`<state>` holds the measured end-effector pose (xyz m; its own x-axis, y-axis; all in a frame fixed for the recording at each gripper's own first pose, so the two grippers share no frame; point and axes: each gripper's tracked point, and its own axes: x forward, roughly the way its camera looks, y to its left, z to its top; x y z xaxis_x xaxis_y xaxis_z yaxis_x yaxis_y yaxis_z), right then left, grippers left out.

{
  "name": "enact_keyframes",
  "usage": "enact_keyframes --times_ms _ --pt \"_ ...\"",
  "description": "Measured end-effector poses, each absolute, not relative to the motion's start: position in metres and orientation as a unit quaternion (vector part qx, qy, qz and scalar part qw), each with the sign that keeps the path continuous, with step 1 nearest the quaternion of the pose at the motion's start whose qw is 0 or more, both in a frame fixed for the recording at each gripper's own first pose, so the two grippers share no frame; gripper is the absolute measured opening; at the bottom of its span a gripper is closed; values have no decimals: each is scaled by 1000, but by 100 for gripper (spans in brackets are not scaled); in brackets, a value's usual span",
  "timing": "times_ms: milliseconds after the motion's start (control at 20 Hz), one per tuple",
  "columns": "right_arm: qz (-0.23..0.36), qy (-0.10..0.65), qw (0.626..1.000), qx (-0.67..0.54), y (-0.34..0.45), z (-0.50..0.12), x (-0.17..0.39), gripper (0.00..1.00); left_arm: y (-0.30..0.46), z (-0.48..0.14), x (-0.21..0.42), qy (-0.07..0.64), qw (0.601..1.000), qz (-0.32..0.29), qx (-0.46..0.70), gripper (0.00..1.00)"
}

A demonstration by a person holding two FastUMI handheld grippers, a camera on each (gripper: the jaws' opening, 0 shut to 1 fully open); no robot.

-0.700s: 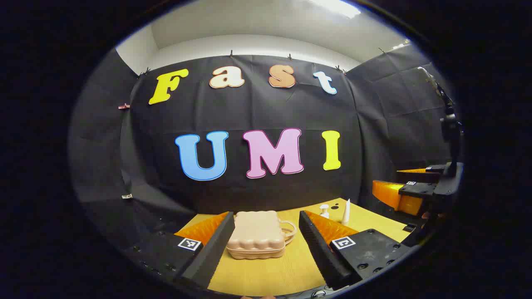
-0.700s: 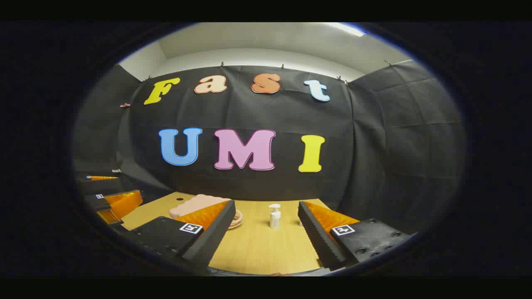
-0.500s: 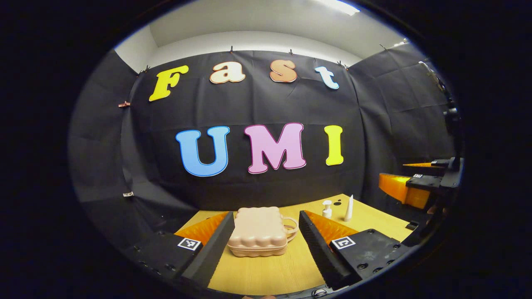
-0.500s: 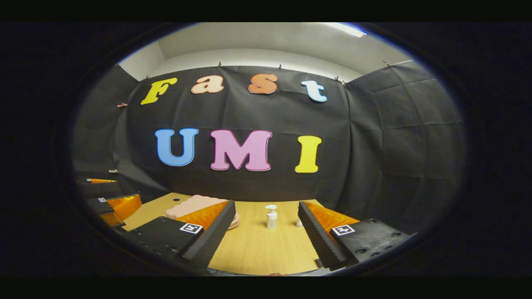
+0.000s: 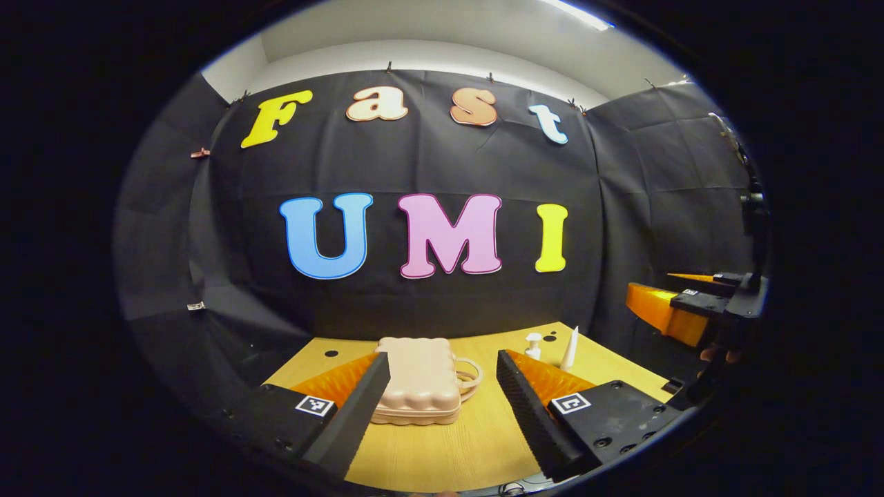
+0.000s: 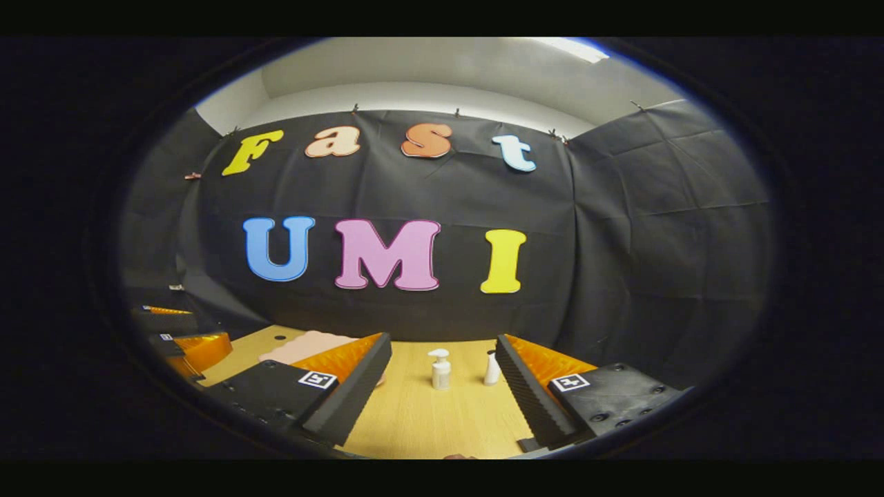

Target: First open the suitcase, pack the skin care products into it, and then close the suitcase.

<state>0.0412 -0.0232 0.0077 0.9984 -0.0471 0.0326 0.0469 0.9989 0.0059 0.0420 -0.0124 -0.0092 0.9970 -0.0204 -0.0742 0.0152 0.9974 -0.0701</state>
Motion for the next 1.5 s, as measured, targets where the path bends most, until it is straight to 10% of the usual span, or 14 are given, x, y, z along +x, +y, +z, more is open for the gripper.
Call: enact_keyframes --times_ms 600,1500 --pt "-34 13 999 -5 -70 -13 122 96 -69 -40 159 85 993 -55 -55 98" --pt "-64 145 987 -29 -157 -122 239 96 -145 -264 389 318 948 2 -2 98"
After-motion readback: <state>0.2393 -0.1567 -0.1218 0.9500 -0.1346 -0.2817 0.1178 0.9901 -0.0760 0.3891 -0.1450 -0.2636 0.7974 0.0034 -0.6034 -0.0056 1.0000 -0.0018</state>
